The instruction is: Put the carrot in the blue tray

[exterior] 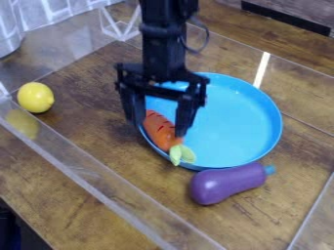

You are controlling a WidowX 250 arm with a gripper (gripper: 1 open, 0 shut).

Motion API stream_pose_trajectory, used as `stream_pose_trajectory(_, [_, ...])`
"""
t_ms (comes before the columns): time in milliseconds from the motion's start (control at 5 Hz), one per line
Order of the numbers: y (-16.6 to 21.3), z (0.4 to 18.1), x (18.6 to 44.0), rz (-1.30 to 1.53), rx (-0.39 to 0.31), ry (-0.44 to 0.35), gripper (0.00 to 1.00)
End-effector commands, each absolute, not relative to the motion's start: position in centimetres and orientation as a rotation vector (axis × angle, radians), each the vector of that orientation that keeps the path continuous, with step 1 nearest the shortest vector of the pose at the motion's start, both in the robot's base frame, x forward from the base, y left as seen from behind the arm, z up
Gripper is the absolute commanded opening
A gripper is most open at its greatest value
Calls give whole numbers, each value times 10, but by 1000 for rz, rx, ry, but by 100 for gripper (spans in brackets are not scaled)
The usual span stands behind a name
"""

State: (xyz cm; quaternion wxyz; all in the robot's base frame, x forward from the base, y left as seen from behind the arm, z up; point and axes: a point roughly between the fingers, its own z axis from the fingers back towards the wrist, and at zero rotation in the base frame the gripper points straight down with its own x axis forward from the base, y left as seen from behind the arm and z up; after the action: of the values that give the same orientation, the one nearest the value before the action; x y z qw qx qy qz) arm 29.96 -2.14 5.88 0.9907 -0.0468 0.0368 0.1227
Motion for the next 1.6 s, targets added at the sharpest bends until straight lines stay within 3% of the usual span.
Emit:
stream_pose_trajectory(0, [-13, 53, 305, 301, -104, 36, 100])
stream_pose_trajectory(1400, [-1, 20, 318, 368, -129, 5, 100])
